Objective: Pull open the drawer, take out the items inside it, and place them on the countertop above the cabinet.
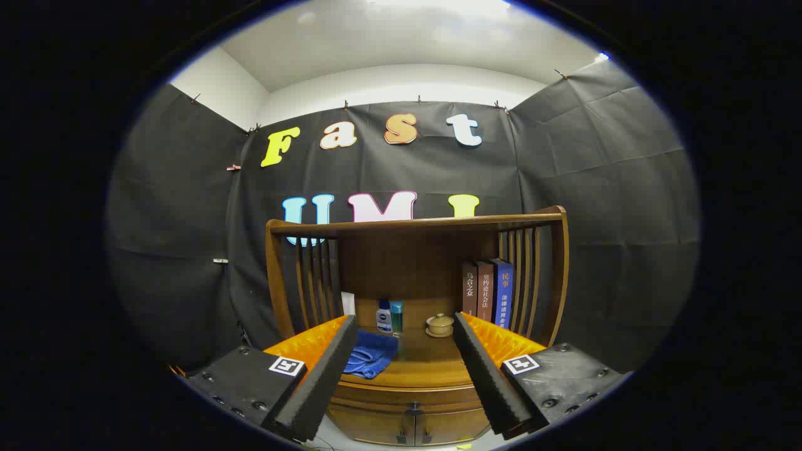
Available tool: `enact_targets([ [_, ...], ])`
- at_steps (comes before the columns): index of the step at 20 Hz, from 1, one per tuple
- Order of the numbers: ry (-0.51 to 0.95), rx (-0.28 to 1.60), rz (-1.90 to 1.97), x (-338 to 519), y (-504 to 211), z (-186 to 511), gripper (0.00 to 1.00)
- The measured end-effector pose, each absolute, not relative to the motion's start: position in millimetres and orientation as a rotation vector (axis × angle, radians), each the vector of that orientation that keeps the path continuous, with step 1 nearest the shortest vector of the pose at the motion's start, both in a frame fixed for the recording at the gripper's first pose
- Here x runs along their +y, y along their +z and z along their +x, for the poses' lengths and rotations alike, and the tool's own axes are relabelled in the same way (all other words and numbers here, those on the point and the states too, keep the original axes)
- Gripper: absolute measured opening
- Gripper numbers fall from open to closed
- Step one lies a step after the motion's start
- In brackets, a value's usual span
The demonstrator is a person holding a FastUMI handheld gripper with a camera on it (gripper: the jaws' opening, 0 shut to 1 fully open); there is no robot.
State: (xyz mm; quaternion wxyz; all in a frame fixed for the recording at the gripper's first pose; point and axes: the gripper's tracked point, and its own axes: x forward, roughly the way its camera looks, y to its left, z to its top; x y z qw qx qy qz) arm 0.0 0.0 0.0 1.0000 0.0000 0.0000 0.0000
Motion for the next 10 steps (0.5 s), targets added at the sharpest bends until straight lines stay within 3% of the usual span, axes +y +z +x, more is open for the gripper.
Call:
enact_targets([
  [10, -0.007, -0.002, -0.013, 5.0, -1.3, 0.4, 0.99],
])
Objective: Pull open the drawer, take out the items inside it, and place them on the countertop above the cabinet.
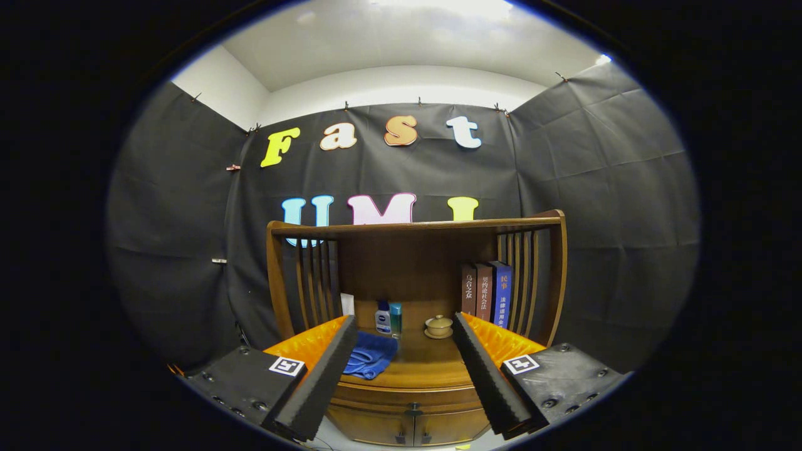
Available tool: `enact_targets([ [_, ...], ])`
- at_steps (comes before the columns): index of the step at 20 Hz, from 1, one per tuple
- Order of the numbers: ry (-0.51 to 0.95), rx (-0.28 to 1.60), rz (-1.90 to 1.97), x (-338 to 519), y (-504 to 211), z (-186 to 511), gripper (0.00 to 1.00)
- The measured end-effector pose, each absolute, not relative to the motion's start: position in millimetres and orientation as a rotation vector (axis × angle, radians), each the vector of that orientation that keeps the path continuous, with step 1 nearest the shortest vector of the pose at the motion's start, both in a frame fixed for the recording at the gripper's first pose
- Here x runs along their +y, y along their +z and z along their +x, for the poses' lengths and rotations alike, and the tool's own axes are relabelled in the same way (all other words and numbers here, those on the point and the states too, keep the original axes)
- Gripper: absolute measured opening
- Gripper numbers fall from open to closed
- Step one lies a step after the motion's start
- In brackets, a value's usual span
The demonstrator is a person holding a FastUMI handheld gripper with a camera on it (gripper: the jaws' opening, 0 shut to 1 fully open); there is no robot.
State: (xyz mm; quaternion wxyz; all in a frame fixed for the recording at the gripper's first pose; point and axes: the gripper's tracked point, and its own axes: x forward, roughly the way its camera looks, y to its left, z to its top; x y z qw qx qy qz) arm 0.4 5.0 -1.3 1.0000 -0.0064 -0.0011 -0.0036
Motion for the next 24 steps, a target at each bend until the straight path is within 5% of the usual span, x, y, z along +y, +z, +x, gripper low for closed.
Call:
enact_targets([
  [24, -0.022, 0.080, 0.021, -5.1, -80.2, 27.8, 0.99],
])
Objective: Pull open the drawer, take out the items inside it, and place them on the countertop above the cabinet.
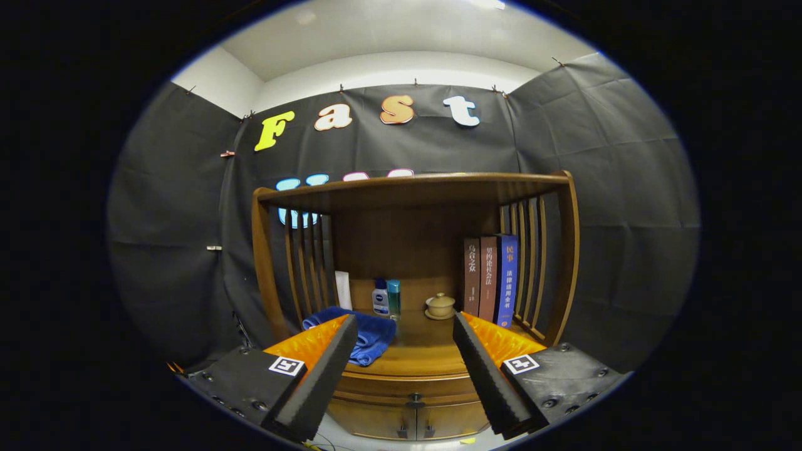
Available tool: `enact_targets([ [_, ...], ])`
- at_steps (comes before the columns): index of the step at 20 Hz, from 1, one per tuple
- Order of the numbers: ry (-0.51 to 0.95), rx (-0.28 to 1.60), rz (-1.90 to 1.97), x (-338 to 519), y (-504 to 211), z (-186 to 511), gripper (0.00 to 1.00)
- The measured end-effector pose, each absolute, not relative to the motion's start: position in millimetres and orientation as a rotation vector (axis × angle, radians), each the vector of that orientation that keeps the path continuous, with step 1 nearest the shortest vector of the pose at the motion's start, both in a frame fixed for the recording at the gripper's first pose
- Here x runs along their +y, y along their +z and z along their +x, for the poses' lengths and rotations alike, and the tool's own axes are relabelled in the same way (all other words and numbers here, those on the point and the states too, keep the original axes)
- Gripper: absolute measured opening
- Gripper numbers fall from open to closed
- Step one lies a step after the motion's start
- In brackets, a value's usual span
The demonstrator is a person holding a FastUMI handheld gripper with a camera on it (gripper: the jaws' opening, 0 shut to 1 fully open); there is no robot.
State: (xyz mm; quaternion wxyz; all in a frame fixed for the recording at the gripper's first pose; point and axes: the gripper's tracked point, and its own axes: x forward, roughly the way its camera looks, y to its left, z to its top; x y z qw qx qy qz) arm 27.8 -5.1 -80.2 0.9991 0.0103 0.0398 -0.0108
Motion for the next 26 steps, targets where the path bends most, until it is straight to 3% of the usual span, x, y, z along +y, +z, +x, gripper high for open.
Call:
enact_targets([
  [13, -0.035, 0.337, 0.028, -12.9, -264.0, 70.1, 1.00],
  [22, -0.076, 0.495, 0.064, -22.5, -344.8, 90.8, 0.98],
  [24, -0.085, 0.541, 0.061, -25.1, -360.5, 90.2, 0.88],
  [26, -0.080, 0.568, 0.069, -23.6, -368.8, 90.7, 0.72],
])
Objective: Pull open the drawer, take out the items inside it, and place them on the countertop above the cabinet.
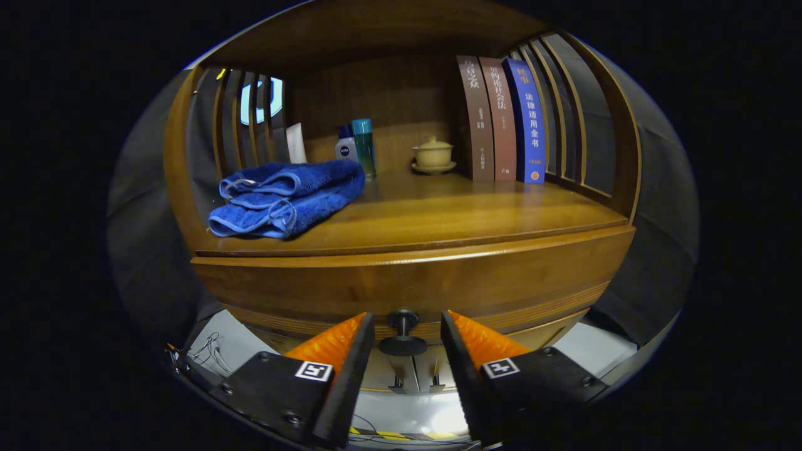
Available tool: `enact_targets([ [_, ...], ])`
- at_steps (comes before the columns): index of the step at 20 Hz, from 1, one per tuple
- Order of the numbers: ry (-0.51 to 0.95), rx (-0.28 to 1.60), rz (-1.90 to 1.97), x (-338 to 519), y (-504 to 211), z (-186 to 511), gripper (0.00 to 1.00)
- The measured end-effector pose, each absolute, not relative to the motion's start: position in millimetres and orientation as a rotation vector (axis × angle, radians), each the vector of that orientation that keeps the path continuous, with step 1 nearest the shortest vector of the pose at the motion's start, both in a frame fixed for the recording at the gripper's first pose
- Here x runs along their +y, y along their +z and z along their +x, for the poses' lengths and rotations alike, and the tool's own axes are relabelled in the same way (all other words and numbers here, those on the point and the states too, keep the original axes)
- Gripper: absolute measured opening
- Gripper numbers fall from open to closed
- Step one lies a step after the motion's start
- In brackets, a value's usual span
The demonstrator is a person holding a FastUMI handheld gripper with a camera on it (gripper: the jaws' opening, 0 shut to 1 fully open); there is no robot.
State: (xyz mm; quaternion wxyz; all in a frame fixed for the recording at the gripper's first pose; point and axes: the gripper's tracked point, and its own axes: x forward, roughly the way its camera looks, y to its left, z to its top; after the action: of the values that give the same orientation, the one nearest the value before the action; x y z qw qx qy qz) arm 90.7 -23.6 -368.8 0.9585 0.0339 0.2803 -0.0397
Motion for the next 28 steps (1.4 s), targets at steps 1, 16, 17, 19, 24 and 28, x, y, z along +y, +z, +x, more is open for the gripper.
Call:
enact_targets([
  [1, -0.080, 0.569, 0.067, -23.7, -371.4, 94.2, 0.59],
  [16, -0.092, 0.594, 0.049, -21.2, -366.9, 63.8, 0.29],
  [17, -0.095, 0.597, 0.053, -20.5, -366.3, 57.1, 0.29],
  [19, -0.104, 0.602, 0.060, -20.2, -364.4, 42.3, 0.29],
  [24, -0.115, 0.613, 0.082, -17.4, -358.2, -2.5, 0.28],
  [28, -0.120, 0.564, 0.073, -13.7, -332.5, -32.4, 0.28],
])
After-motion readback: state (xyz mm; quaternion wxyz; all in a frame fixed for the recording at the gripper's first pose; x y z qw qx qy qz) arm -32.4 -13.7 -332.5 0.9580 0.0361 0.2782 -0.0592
